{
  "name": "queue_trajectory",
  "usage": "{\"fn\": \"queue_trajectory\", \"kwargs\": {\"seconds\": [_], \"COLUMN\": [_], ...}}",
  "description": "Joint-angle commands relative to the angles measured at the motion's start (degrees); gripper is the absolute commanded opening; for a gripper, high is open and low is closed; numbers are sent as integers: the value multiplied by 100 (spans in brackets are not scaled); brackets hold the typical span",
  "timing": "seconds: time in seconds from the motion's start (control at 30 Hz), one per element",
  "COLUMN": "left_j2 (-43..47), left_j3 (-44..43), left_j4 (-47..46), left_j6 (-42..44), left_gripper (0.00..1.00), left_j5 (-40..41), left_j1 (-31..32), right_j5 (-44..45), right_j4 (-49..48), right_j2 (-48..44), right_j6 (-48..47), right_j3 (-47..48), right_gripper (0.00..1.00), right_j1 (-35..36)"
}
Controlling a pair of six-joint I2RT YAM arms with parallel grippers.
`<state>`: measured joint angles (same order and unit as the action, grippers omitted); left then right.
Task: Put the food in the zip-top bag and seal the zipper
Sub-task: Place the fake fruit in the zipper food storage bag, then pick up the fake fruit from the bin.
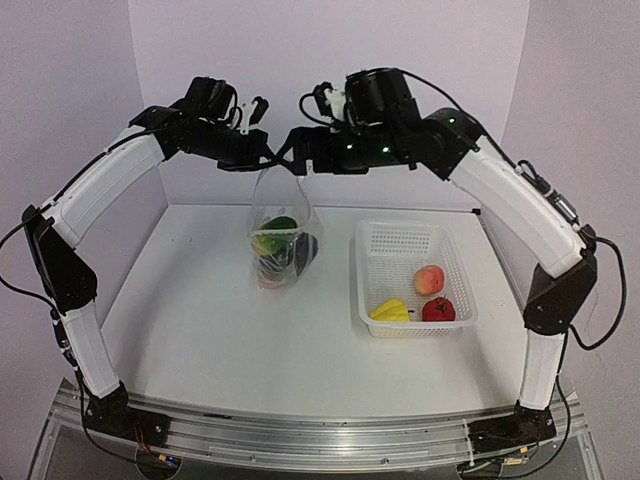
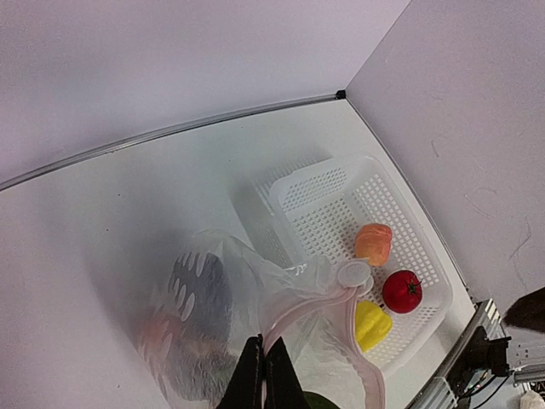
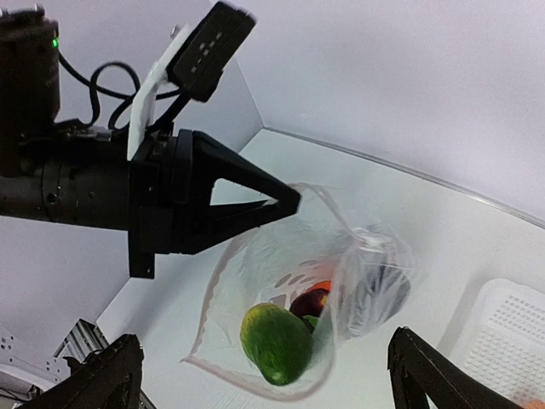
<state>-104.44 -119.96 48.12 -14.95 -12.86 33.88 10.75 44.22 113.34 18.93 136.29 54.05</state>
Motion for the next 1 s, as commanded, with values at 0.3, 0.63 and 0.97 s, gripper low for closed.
{"fn": "queue_trajectory", "kwargs": {"seconds": [0.3, 0.63, 0.97], "left_j2": [236, 323, 311], "left_j3": [27, 108, 132], "left_j4": [-211, -214, -220], "left_j6": [-105, -35, -25], "left_gripper": [0, 0, 0], "left_j5": [-28, 16, 3], "left_j1": [-122, -121, -126], "right_j5": [481, 988, 808], "right_j4": [3089, 3557, 3349], "right_j2": [-51, 1065, 1856], "right_j6": [737, 645, 523], "right_j3": [-1463, -1847, -1792], "right_gripper": [98, 96, 92], "right_j1": [-2306, -2750, -3075]}}
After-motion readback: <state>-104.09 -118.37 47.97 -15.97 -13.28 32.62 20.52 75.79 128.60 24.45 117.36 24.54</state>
